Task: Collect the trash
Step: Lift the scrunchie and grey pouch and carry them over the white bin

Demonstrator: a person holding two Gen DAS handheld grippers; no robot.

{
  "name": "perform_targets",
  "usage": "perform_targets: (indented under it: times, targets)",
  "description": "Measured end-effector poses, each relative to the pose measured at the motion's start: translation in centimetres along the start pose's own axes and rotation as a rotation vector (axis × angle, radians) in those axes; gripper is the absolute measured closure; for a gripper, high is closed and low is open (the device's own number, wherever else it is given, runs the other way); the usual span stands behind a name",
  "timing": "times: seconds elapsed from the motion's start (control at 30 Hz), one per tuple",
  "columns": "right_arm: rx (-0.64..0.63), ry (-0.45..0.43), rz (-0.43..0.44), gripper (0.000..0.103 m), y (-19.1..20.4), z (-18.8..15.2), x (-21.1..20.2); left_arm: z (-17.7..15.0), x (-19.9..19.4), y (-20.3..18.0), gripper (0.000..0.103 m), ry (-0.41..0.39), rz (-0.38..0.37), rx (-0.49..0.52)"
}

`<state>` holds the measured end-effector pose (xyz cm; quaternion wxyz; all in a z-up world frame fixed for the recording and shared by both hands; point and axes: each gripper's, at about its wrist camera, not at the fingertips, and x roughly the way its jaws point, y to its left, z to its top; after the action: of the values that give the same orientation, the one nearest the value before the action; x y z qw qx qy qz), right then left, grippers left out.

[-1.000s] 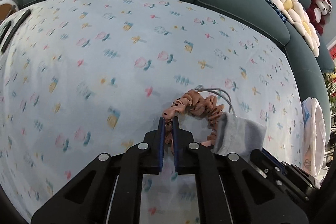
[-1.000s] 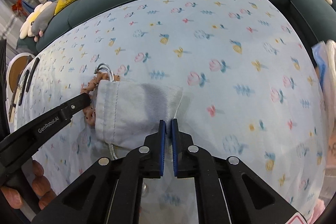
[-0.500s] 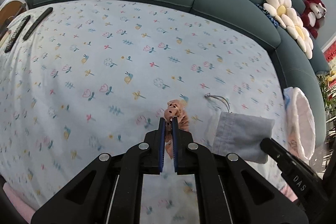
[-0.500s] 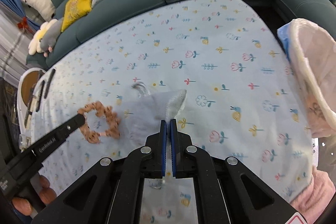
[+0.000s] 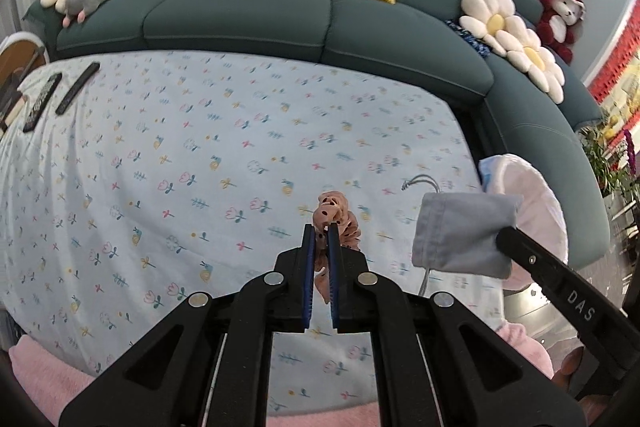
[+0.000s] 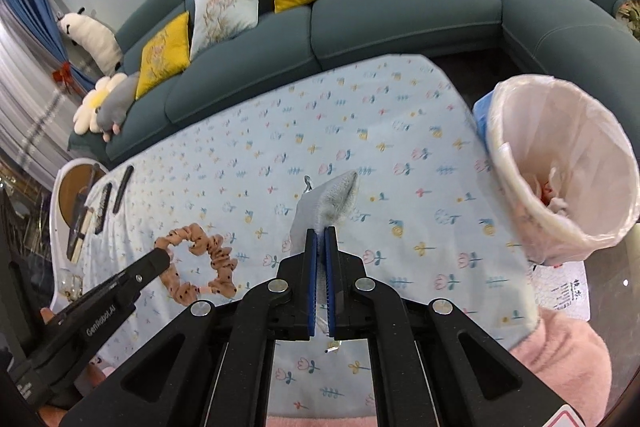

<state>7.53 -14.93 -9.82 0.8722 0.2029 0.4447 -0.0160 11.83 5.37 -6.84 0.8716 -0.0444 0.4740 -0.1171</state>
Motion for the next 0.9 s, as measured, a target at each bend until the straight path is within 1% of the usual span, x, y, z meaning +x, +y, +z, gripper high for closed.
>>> perform_targets:
  times: [0.2, 0.4, 0.57, 0.9]
  targets:
    - [-0.001, -0.043, -0.001, 0.099, -1.3, 0.2, -2.9, -0.5, -2.2, -3.0, 0.097, -0.030, -0.023, 0.053]
    - [0.007, -0.067, -0.005, 0.099, -2.9, 0.2, -5.1, -0.9, -3.3, -5.7, 0.097, -0.039, -0.041, 0.109]
    - [0.008, -0.088, -0.014, 0.099, -4.2, 0.1, -6.6, -1.2, -3.7, -7.7, 0.097, -0.035, -0.056, 0.143]
    - [0.047, -0.124, -0.004, 0.099, -6.9, 0.3, -8.5, -1.7, -4.0, -11.5, 0.097, -0.033, -0.073, 0.215]
